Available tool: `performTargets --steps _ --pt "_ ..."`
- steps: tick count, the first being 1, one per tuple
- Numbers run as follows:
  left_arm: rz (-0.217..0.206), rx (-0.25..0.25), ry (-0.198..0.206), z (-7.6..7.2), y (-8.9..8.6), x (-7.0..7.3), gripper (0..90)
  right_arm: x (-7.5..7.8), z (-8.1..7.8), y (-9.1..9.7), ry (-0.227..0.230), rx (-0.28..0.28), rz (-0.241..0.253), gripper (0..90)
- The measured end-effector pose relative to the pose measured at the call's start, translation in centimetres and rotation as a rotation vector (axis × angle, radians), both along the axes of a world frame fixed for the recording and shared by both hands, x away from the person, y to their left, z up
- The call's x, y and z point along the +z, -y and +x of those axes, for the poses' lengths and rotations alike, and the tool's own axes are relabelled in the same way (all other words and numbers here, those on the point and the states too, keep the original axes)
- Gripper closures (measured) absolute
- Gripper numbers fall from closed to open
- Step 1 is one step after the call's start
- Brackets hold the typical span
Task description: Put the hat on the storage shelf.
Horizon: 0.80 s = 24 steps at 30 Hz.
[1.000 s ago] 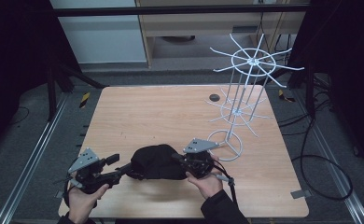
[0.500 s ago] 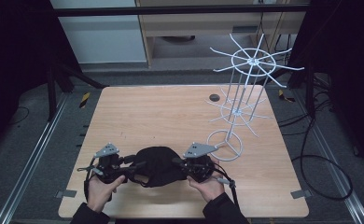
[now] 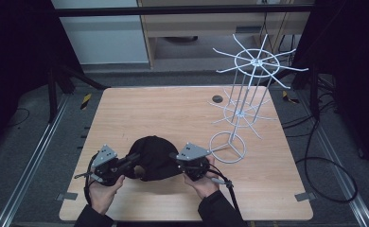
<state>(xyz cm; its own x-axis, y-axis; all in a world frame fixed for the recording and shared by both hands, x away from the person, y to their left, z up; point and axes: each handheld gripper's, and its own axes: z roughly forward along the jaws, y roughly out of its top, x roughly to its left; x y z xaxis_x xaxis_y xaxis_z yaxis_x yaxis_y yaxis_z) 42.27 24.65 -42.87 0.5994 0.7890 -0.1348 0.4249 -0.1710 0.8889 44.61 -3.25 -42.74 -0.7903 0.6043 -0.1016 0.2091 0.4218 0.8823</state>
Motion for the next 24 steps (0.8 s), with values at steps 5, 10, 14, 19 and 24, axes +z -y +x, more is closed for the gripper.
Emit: performTargets --steps 5,10,14,19,24 --pt "0.056 -0.036 -0.050 -1.7 -0.1 -1.6 84.0 -1.1 0.1 -0.4 -0.040 0.020 0.003 89.2" --pt "0.120 -0.069 -0.089 -3.5 0.0 -2.7 76.9 -2.7 -1.0 0.7 -0.144 0.007 -0.053 83.8" --pt "0.098 -0.081 -0.076 -3.9 -0.1 -2.5 65.0 -3.9 -1.2 2.1 -0.182 -0.012 -0.050 81.1" --pt "0.064 -0.083 -0.015 -4.5 -0.5 -1.2 46.9 -3.7 -1.7 3.6 -0.172 -0.024 -0.022 76.4" --pt "0.111 -0.059 0.055 -2.9 -0.2 0.8 41.2 -3.2 -2.7 6.3 -0.121 -0.058 -0.006 67.8"
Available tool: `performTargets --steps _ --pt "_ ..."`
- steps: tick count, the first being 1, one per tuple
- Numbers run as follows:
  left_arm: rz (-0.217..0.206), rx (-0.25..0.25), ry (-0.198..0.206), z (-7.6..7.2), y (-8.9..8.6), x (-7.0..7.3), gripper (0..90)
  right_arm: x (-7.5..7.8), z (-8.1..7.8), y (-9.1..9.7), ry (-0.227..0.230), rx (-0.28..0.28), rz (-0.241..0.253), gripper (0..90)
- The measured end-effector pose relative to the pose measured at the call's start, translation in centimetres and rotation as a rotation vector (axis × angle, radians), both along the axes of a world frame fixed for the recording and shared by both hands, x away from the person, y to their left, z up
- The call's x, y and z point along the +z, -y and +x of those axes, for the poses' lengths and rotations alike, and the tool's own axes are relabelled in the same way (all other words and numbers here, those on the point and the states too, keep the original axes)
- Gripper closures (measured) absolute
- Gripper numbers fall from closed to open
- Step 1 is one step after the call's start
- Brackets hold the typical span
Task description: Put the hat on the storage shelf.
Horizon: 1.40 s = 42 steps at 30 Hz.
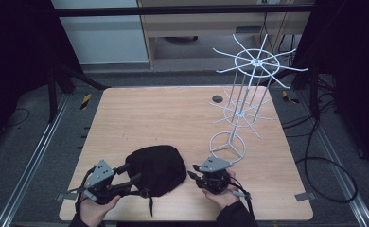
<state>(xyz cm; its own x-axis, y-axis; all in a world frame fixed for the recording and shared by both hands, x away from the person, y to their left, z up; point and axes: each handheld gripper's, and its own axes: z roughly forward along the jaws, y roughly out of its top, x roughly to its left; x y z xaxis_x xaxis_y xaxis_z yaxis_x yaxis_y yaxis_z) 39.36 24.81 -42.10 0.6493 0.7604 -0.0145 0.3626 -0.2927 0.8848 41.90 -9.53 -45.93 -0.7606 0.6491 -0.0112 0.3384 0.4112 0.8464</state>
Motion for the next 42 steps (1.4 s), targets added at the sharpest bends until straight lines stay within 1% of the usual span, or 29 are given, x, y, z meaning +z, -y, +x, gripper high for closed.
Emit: performTargets --steps 1,2,3,4,7,8,10,12,14,15,16,17,18,19,20,21,22,23,24,25,26,28,29,31,36,38,39,41,42 --pt "0.013 0.001 0.002 1.3 0.3 0.5 37.8 0.2 -0.3 1.2 0.014 -0.019 0.007 65.1" --pt "0.024 -0.003 0.002 1.8 0.5 0.6 36.7 0.3 -0.4 1.8 0.020 -0.030 0.013 64.2" --pt "0.024 -0.003 0.002 1.8 0.5 0.6 35.0 0.3 -0.4 1.8 0.020 -0.030 0.013 64.2" --pt "0.045 -0.009 0.000 2.7 0.7 0.7 35.0 0.4 -0.6 2.3 0.023 -0.040 0.017 63.4" --pt "0.066 -0.035 -0.020 4.6 1.2 0.6 31.7 0.7 -1.1 4.4 0.037 -0.077 0.030 61.2" --pt "0.081 -0.053 -0.030 5.3 1.4 0.4 30.2 0.7 -1.6 5.7 0.039 -0.100 0.042 60.1" --pt "0.091 -0.065 -0.039 5.6 1.5 0.1 29.7 0.8 -1.7 6.2 0.043 -0.109 0.044 59.5" --pt "0.100 -0.096 -0.066 6.2 1.7 -0.4 28.0 0.8 -2.2 7.7 0.054 -0.141 0.047 58.5" --pt "0.112 -0.111 -0.087 6.5 1.9 -1.1 28.2 0.7 -2.5 9.0 0.066 -0.181 0.049 56.9" --pt "0.107 -0.123 -0.104 6.7 2.0 -1.5 30.7 0.6 -2.5 10.3 0.075 -0.232 0.045 54.2" --pt "0.112 -0.123 -0.110 6.7 2.0 -1.7 31.7 0.5 -2.5 10.8 0.077 -0.251 0.047 53.8" --pt "0.112 -0.123 -0.110 6.7 2.0 -1.7 35.2 0.4 -2.4 11.3 0.076 -0.276 0.052 53.0" --pt "0.115 -0.139 -0.119 6.7 1.9 -1.9 39.9 0.3 -2.3 11.9 0.075 -0.299 0.055 51.9" --pt "0.115 -0.139 -0.119 6.7 1.9 -1.9 42.9 0.3 -2.3 11.9 0.075 -0.299 0.055 51.9" --pt "0.109 -0.135 -0.126 6.6 1.8 -1.9 42.9 0.2 -2.2 12.4 0.075 -0.323 0.057 51.5" --pt "0.106 -0.137 -0.133 6.6 1.8 -1.9 49.0 0.0 -2.0 12.9 0.072 -0.343 0.060 51.2" --pt "0.101 -0.133 -0.154 6.6 1.7 -2.0 55.3 -0.3 -1.7 13.6 0.058 -0.370 0.066 50.7" --pt "0.101 -0.133 -0.154 6.6 1.7 -2.0 60.6 -0.3 -1.7 13.6 0.058 -0.370 0.066 50.7" --pt "0.102 -0.132 -0.169 6.7 1.7 -2.1 60.6 -0.4 -1.5 13.8 0.058 -0.377 0.061 50.6" --pt "0.105 -0.136 -0.181 6.7 1.8 -2.2 65.5 -0.6 -1.4 14.1 0.054 -0.389 0.052 50.4" --pt "0.121 -0.133 -0.194 6.7 1.9 -2.4 74.4 -0.8 -1.2 14.6 0.049 -0.407 0.047 50.3" --pt "0.127 -0.132 -0.201 6.6 2.0 -2.5 77.0 -0.9 -1.1 14.7 0.046 -0.413 0.046 50.3" --pt "0.121 -0.137 -0.203 6.4 2.0 -2.4 83.3 -1.0 -1.0 15.2 0.045 -0.427 0.044 50.2" --pt "0.110 -0.139 -0.199 6.3 2.0 -2.3 86.1 -1.1 -0.9 15.4 0.045 -0.440 0.045 49.9" --pt "0.034 -0.135 -0.163 5.6 2.0 -1.3 87.4 -1.4 -0.7 16.2 0.039 -0.471 0.045 49.1" --pt "0.007 -0.115 -0.127 5.2 2.2 -0.7 87.6 -1.5 -0.7 16.5 0.045 -0.488 0.046 47.7" --pt "0.007 -0.115 -0.127 5.2 2.2 -0.7 87.7 -1.5 -0.7 16.5 0.045 -0.488 0.046 47.7" --pt "-0.035 -0.092 -0.095 4.7 2.3 0.0 87.7 -1.5 -0.7 16.9 0.050 -0.503 0.046 47.0" --pt "-0.035 -0.092 -0.095 4.7 2.3 0.0 87.7 -1.5 -0.7 16.9 0.050 -0.503 0.046 47.0"
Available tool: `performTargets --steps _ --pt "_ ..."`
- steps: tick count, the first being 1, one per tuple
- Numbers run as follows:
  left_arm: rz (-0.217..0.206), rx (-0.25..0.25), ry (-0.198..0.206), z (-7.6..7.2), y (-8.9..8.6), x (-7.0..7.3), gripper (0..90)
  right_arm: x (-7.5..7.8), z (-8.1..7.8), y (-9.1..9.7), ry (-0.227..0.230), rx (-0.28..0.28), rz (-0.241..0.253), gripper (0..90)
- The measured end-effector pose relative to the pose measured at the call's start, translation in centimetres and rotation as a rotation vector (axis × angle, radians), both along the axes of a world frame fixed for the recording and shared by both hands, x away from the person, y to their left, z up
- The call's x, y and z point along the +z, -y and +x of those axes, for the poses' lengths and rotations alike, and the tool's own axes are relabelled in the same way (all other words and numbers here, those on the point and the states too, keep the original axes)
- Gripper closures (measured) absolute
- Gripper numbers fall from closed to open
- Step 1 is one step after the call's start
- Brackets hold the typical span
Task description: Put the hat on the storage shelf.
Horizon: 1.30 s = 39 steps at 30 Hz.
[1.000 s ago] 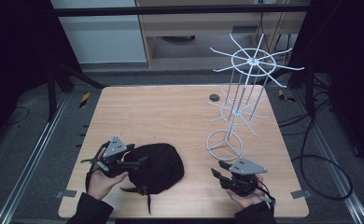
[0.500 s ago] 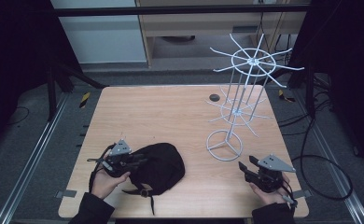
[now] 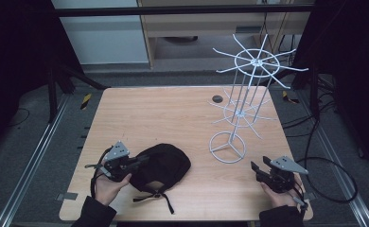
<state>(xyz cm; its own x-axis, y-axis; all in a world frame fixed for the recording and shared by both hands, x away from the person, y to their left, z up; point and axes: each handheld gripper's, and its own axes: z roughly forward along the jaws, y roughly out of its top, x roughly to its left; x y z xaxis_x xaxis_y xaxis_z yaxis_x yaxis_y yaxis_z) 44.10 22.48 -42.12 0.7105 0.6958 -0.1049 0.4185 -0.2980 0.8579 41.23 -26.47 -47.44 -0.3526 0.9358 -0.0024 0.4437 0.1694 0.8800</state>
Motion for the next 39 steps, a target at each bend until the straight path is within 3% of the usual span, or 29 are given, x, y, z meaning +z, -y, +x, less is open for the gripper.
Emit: performTargets --steps 3,4,9,10,21,24,25,30,33,39 --pt "-0.078 0.035 0.039 -0.5 -0.1 1.2 87.7 -0.1 0.0 0.4 0.005 -0.021 0.001 46.1" --pt "-0.078 0.035 0.039 -0.5 -0.1 1.2 87.7 -0.1 0.0 0.4 0.005 -0.021 0.001 46.1" --pt "-0.193 0.070 0.102 -1.0 -0.4 3.5 87.7 -0.2 0.1 0.7 0.010 -0.037 0.002 44.8" --pt "-0.193 0.070 0.102 -1.0 -0.4 3.5 87.7 -0.2 0.1 0.7 0.010 -0.037 0.002 44.8" --pt "-0.429 0.105 0.265 -0.6 0.2 9.5 87.7 -0.4 0.3 0.6 0.020 -0.042 -0.016 42.2" --pt "-0.505 0.096 0.321 -0.5 0.9 11.7 87.7 -0.4 0.2 0.6 0.018 -0.043 -0.015 42.2" --pt "-0.505 0.096 0.321 -0.5 0.9 11.7 87.7 -0.4 0.2 0.6 0.018 -0.043 -0.015 42.2" --pt "-0.592 0.084 0.390 -0.8 1.7 14.6 87.8 -0.4 0.3 0.6 0.022 -0.042 -0.022 42.1" --pt "-0.655 0.072 0.449 -1.3 2.2 16.6 87.7 -0.5 0.3 0.6 0.022 -0.040 -0.020 42.1" --pt "-0.696 0.053 0.499 -1.5 3.5 18.6 87.7 -0.5 0.3 0.6 0.026 -0.039 -0.025 42.2"
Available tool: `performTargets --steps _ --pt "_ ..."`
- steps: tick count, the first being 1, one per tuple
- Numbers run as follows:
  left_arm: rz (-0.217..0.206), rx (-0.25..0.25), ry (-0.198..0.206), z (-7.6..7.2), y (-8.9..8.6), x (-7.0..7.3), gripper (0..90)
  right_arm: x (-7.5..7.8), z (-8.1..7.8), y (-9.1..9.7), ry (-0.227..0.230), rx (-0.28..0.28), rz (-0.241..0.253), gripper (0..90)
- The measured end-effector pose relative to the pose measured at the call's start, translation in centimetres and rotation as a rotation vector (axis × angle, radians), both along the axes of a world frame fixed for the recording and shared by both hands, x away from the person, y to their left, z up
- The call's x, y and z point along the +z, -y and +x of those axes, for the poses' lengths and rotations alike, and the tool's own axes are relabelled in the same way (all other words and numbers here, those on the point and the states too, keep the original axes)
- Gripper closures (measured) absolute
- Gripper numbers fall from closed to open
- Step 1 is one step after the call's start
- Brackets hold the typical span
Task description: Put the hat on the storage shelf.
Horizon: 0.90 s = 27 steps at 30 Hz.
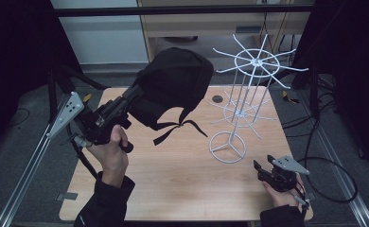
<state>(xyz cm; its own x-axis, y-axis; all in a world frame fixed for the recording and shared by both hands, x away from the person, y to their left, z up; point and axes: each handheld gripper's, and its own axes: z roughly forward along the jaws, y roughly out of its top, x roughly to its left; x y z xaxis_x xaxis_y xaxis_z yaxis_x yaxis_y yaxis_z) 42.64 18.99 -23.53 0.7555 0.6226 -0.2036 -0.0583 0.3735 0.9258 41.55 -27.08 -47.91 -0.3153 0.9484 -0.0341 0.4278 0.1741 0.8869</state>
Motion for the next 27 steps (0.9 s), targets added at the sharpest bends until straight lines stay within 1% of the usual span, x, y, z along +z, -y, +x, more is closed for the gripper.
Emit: performTargets --steps 3,6,10,11,12,14,16,17,19,22,23,24,27 --pt "0.008 -0.016 0.011 0.2 1.2 0.5 87.7 0.0 0.0 0.0 -0.002 0.001 0.001 42.1" --pt "0.024 -0.021 -0.003 0.7 2.4 0.3 87.7 0.0 0.0 0.0 -0.005 0.002 0.004 42.2" --pt "0.061 -0.021 -0.032 1.4 3.4 -0.7 87.5 0.0 -0.1 -0.1 -0.003 0.005 0.006 42.2" --pt "0.069 -0.023 -0.042 1.7 3.5 -1.2 87.3 0.0 -0.1 -0.1 -0.005 0.005 0.008 42.2" --pt "0.069 -0.023 -0.042 1.7 3.5 -1.2 87.2 0.0 -0.1 -0.1 -0.005 0.005 0.008 42.2" --pt "0.071 -0.036 -0.059 1.9 3.4 -1.8 87.1 0.0 0.0 -0.1 -0.005 0.005 0.007 42.2" --pt "0.088 -0.042 -0.073 2.2 3.3 -2.4 86.2 0.0 0.0 -0.1 -0.006 0.007 0.005 42.1" --pt "0.103 -0.040 -0.079 2.2 3.3 -2.7 84.0 0.0 0.0 -0.1 -0.007 0.008 -0.001 42.0" --pt "0.148 -0.032 -0.094 2.3 3.3 -3.5 83.4 0.0 0.0 -0.1 -0.006 0.008 -0.002 42.0" --pt "0.190 -0.039 -0.115 2.5 3.3 -4.6 82.5 -0.1 0.0 -0.2 -0.010 0.010 -0.001 41.9" --pt "0.215 -0.044 -0.127 2.6 3.5 -5.1 82.6 -0.1 0.0 -0.3 -0.015 0.010 0.003 41.8" --pt "0.215 -0.044 -0.127 2.6 3.5 -5.1 82.5 -0.1 0.0 -0.3 -0.015 0.011 0.002 41.8" --pt "0.252 -0.059 -0.140 2.7 3.9 -6.0 82.6 -0.1 0.0 -0.3 -0.012 0.014 -0.004 41.7"
